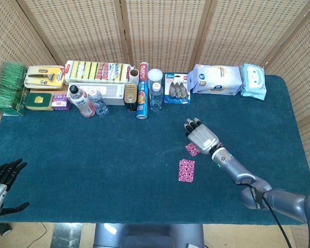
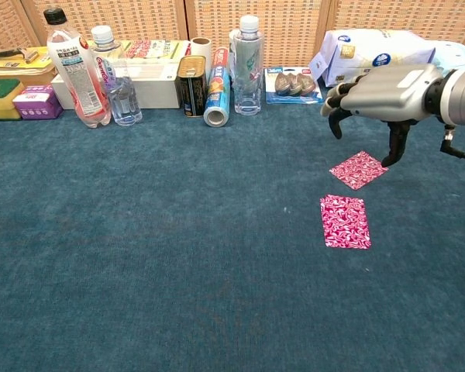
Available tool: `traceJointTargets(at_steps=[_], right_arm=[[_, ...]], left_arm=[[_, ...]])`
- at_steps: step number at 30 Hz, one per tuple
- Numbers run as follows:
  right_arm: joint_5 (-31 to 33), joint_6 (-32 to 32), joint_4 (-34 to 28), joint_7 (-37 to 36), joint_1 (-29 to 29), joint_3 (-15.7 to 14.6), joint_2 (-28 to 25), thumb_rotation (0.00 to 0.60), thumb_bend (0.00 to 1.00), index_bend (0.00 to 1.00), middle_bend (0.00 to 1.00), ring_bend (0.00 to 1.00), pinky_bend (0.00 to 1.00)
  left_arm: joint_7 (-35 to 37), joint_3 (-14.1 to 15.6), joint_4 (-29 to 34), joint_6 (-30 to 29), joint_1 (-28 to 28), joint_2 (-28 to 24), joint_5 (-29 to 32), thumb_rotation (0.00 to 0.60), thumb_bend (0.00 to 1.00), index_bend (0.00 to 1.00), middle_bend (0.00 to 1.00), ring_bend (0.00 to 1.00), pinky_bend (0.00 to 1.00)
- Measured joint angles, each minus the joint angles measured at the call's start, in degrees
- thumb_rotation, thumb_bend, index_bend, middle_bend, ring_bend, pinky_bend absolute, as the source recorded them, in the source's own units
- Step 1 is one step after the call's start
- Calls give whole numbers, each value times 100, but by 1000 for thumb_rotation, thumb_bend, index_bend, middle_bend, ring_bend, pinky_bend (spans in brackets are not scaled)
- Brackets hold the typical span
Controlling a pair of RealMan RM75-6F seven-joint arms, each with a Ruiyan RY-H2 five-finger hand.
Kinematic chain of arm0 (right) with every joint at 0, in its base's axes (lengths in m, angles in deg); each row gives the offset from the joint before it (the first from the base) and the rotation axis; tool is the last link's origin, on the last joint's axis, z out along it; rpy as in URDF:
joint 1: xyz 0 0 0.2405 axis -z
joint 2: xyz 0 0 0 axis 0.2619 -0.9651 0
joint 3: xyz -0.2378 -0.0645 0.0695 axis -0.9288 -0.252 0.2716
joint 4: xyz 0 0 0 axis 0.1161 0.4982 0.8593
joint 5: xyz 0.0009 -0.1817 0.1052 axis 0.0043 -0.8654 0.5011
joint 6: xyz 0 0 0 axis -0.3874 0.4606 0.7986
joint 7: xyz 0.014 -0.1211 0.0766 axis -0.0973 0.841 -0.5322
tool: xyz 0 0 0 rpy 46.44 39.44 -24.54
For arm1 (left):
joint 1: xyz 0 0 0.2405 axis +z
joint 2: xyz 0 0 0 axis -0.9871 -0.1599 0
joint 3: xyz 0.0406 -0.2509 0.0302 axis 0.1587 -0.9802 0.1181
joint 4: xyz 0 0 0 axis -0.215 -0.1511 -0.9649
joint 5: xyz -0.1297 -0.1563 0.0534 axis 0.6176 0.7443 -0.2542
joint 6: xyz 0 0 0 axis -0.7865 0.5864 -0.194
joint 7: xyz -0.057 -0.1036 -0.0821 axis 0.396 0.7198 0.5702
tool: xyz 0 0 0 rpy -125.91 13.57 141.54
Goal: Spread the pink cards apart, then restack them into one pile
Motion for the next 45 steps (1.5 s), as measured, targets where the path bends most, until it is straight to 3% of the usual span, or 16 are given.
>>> traceJointTargets(at_steps=[8, 45], right_arm=[[-312, -132, 571, -382, 13, -75, 308, 600, 97, 311, 122, 65, 126], [-1189, -120, 1392, -1366, 87, -176, 649, 600, 66, 311, 124, 73, 149]], left_arm=[[-20, -15, 24, 55, -20, -2, 48, 600, 48, 0, 0, 0, 20], [-145, -49, 127, 171, -63, 0, 139, 600, 47, 0, 0, 0, 20]])
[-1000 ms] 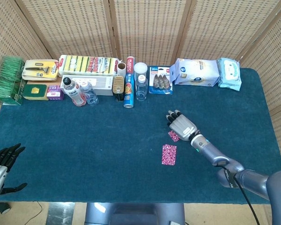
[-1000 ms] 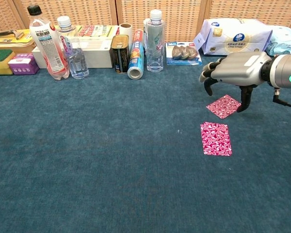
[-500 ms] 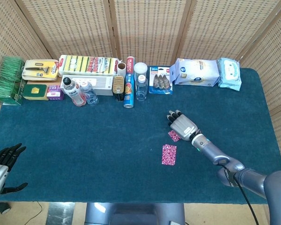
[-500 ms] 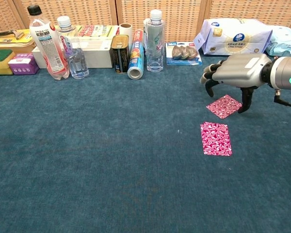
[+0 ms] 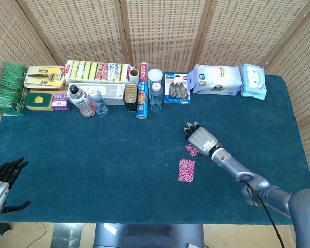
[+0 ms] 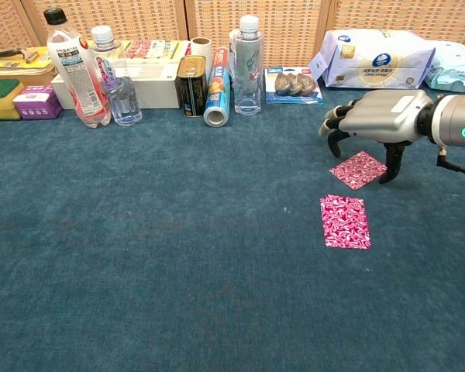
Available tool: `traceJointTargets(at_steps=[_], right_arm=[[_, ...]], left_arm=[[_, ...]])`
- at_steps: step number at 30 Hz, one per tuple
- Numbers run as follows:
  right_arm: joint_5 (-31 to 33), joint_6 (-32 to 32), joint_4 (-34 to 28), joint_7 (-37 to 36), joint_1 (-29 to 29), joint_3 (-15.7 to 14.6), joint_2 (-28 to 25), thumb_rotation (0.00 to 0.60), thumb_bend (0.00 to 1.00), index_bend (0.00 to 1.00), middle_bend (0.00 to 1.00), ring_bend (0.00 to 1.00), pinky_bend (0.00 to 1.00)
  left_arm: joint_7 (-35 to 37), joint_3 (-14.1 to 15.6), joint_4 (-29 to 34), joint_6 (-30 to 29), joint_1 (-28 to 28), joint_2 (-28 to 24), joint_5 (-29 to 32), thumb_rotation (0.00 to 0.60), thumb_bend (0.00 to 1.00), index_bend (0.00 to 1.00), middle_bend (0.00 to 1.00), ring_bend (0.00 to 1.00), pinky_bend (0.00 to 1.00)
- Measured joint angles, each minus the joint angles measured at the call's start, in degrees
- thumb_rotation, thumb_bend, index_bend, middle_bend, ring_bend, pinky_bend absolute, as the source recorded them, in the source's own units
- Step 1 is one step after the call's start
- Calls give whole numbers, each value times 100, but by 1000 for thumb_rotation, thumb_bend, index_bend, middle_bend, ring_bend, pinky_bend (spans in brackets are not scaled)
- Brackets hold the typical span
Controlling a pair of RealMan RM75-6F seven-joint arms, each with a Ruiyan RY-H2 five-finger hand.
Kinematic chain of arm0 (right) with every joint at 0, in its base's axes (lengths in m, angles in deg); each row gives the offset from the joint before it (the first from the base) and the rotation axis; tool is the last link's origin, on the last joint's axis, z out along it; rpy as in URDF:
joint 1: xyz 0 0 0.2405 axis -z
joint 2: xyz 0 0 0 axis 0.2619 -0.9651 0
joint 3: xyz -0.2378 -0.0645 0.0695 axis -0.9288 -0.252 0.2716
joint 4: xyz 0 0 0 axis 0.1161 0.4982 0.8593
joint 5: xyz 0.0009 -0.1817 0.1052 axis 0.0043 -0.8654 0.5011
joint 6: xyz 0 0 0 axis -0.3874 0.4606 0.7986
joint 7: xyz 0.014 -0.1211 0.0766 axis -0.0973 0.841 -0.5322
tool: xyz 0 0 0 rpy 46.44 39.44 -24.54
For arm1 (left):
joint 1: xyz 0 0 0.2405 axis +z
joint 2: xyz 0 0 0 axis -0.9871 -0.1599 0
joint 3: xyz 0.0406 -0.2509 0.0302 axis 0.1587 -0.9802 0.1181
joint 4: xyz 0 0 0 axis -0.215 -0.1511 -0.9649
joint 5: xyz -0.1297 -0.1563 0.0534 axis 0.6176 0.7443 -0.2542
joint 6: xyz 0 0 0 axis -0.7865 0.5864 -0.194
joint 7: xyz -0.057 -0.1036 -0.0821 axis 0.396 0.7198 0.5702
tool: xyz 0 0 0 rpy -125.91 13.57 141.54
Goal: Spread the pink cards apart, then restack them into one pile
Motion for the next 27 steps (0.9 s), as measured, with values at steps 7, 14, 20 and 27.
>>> traceJointTargets(at_steps=[7, 14, 20, 27], right_arm=[[-60, -16, 72, -112, 15, -2, 49, 600, 66, 326, 125, 74, 152], [-144, -47, 170, -209, 21, -22, 130, 600, 67, 372, 130, 77, 158], [-183, -14, 201, -267, 35, -4, 166, 600, 83, 444, 139, 81, 164], [-240, 51, 116, -291, 62, -4, 135, 600, 96, 455, 142, 81, 165]], left_arm=[[5, 5, -2, -7, 1, -3, -14, 600, 47, 0, 0, 0, 20], [-16, 3, 11, 16, -8, -3, -5, 600, 47, 0, 0, 0, 20], [-6, 1, 11, 25, -12, -5, 3, 600, 48, 0, 0, 0, 20], [-12, 0, 16, 40, -20, -7, 7, 600, 48, 0, 0, 0, 20]])
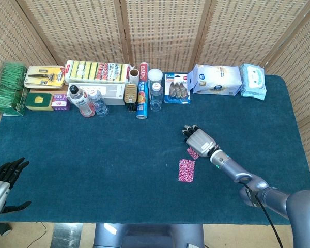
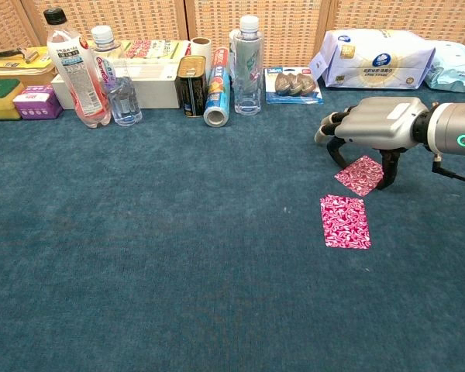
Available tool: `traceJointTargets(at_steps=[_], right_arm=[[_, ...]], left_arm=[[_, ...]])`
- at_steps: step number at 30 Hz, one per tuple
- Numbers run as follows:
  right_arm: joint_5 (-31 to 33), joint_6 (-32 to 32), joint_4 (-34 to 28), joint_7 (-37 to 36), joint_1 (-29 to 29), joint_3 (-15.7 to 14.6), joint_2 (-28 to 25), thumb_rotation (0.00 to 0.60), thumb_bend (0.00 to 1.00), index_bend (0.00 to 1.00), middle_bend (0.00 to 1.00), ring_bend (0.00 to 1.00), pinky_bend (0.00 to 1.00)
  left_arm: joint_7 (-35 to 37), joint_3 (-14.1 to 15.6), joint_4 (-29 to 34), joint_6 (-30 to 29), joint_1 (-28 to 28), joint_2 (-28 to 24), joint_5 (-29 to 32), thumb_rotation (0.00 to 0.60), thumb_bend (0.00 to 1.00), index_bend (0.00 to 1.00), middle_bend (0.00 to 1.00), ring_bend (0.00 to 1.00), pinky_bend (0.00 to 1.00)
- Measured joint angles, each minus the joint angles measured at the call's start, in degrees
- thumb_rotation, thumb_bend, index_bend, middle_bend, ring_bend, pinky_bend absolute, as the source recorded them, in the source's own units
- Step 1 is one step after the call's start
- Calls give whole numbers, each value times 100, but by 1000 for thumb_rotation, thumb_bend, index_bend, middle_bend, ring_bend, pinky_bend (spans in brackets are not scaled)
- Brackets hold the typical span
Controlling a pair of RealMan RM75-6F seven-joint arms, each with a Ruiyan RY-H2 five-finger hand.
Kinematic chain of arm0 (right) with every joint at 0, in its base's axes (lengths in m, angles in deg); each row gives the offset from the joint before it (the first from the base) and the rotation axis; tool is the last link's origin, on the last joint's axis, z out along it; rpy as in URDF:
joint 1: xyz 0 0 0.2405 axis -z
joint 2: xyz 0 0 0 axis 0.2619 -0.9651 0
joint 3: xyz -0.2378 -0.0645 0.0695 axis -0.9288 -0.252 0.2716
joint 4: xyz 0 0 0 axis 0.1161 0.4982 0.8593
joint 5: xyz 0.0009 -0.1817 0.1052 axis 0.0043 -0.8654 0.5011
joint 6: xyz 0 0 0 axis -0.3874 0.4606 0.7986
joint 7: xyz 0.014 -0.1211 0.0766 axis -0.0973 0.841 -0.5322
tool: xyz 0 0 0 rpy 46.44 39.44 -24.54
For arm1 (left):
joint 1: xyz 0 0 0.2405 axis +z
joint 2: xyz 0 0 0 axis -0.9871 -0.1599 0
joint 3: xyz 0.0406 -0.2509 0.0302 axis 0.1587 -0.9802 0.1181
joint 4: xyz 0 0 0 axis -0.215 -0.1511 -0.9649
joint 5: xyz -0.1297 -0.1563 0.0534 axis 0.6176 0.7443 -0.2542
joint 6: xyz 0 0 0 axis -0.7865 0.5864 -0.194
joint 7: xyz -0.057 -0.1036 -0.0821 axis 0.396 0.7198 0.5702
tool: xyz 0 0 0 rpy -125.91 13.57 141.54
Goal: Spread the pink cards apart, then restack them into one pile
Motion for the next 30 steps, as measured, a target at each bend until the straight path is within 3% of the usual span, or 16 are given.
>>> traceJointTargets(at_steps=[16, 30], right_arm=[[28, 129, -610, 351, 86, 50, -398, 600, 103, 455, 147, 82, 166], [-139, 227, -1882, 894, 151, -64, -931, 600, 105, 455, 156, 81, 178]], left_arm=[[58, 26, -27, -48, 10, -14, -79, 600, 47, 0, 0, 0, 20], [138, 56, -77, -121, 27, -26, -167, 600, 48, 0, 0, 0, 20]])
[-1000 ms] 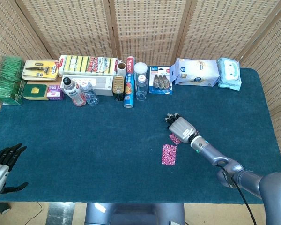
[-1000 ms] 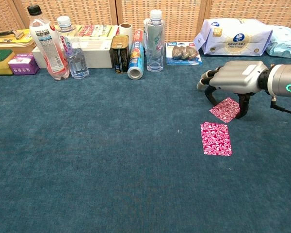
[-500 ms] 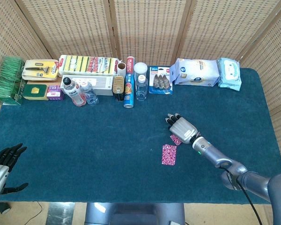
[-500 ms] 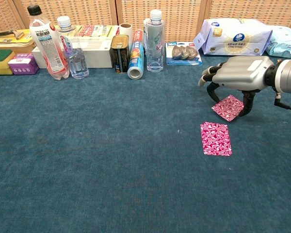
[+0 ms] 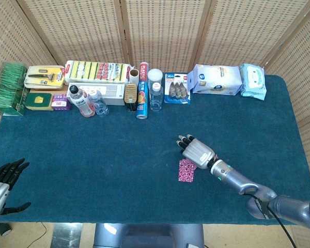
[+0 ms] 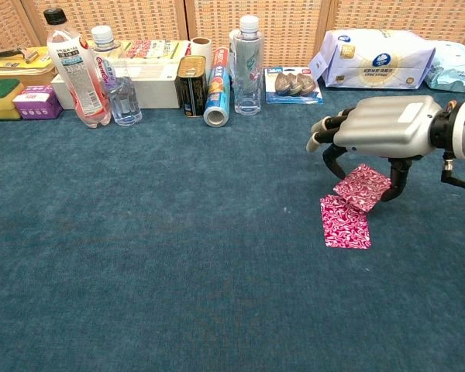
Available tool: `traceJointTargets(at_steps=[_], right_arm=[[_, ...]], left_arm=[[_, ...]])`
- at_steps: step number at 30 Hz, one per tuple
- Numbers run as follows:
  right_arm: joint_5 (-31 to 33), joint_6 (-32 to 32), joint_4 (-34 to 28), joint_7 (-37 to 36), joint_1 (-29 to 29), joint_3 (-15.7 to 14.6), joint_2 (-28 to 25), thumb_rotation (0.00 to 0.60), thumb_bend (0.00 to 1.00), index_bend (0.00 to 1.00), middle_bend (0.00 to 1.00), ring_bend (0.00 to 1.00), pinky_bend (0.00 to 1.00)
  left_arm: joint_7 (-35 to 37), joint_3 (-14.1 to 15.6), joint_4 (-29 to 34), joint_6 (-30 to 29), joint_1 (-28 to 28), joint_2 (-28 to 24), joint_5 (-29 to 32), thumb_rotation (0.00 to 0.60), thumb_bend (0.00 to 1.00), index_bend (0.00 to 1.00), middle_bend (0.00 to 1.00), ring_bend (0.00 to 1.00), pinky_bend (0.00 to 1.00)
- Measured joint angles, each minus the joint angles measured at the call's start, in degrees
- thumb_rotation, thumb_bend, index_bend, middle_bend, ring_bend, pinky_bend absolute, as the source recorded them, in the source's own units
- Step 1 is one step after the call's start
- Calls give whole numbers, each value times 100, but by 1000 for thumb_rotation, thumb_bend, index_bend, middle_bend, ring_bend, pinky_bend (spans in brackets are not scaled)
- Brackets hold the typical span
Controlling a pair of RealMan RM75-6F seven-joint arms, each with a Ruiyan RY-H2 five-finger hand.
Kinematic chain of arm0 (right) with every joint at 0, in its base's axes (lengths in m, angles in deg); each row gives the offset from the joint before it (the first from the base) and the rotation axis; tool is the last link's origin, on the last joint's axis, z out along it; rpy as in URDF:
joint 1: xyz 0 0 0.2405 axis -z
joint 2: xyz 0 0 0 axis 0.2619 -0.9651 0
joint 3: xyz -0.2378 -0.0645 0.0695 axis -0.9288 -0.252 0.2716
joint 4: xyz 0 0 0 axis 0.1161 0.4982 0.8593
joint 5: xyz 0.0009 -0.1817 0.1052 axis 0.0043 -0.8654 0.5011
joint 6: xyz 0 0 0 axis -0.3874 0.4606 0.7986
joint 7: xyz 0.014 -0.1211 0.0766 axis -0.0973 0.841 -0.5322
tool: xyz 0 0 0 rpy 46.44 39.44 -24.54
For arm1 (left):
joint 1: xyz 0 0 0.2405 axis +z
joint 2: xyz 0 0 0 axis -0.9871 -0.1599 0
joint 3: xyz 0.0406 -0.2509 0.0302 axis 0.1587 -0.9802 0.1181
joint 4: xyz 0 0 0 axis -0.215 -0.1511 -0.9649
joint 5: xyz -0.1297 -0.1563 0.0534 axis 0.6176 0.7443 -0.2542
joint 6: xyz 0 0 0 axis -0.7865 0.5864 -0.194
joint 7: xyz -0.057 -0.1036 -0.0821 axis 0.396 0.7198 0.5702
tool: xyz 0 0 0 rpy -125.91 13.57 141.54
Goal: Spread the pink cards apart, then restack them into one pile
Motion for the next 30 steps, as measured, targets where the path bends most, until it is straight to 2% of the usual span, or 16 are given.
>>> traceJointTargets(at_steps=[14, 30], right_arm=[[92, -226, -500, 846, -45, -29, 125, 600, 105, 455, 156, 75, 179], [438, -392, -631, 1408, -71, -17, 177, 600, 105, 455, 156, 73, 183]], left_arm=[[76, 27, -51, -53, 17, -12, -53, 600, 47, 0, 0, 0, 20], [163, 29, -105, -99, 27, -22, -72, 600, 47, 0, 0, 0, 20]])
